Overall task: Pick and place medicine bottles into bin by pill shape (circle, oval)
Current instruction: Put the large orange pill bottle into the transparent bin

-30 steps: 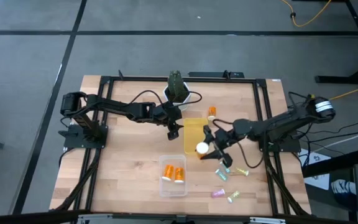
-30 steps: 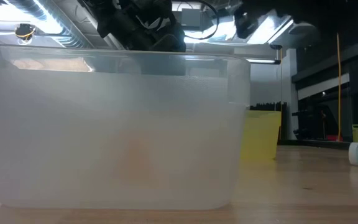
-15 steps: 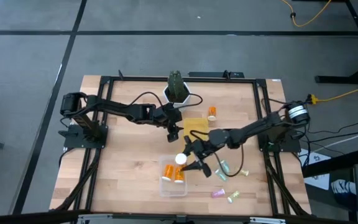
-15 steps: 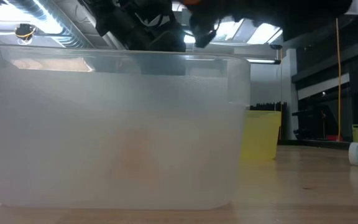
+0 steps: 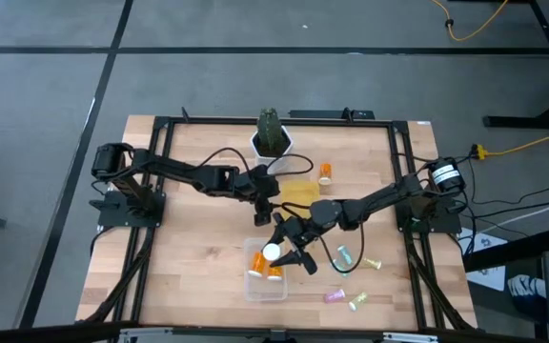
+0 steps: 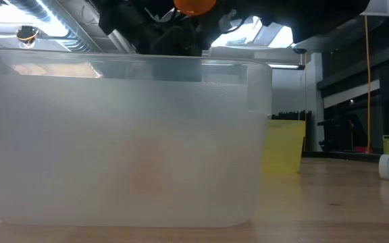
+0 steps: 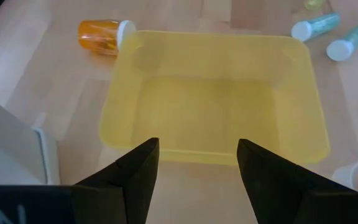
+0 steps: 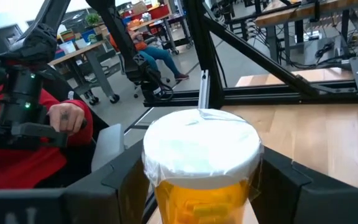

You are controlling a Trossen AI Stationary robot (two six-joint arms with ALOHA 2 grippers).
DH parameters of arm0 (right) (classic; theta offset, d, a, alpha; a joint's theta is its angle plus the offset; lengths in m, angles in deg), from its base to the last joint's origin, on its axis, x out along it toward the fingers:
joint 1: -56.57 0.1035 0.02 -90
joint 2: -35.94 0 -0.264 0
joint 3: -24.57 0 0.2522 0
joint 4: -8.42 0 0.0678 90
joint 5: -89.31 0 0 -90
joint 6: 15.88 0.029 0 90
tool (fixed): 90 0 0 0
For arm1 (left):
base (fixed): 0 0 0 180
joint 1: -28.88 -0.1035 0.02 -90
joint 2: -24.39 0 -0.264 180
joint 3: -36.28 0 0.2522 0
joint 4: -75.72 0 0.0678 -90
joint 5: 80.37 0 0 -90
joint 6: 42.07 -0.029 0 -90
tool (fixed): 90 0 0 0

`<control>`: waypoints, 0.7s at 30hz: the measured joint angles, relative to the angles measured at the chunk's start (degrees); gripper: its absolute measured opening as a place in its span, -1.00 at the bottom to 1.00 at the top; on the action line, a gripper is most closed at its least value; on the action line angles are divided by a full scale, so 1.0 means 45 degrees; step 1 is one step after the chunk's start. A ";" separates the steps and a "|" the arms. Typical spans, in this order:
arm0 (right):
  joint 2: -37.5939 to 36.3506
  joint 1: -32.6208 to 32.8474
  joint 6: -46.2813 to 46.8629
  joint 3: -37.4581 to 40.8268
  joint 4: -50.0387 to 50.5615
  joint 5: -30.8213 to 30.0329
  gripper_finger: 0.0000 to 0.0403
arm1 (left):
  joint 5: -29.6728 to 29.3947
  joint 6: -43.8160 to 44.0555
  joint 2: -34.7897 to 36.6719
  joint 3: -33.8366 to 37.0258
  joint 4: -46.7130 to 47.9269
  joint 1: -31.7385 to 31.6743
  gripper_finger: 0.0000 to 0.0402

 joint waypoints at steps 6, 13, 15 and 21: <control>0.0000 0.0000 -0.0004 0.0000 -0.0005 0.0001 0.13 | -0.0058 0.0013 0.0000 0.0002 0.0004 -0.0011 0.05; 0.0000 0.0018 -0.0021 0.0000 -0.0010 -0.0013 0.13 | -0.0066 0.0024 0.0000 -0.0001 0.0012 -0.0011 0.05; 0.0000 0.0082 -0.0016 0.0000 -0.0010 -0.0269 0.13 | -0.0133 0.0026 0.0002 0.0000 0.0012 -0.0011 0.05; 0.0000 0.0286 -0.0091 0.0000 -0.0010 -0.1120 0.19 | -0.0158 -0.0025 0.0002 -0.0001 0.0005 -0.0006 0.05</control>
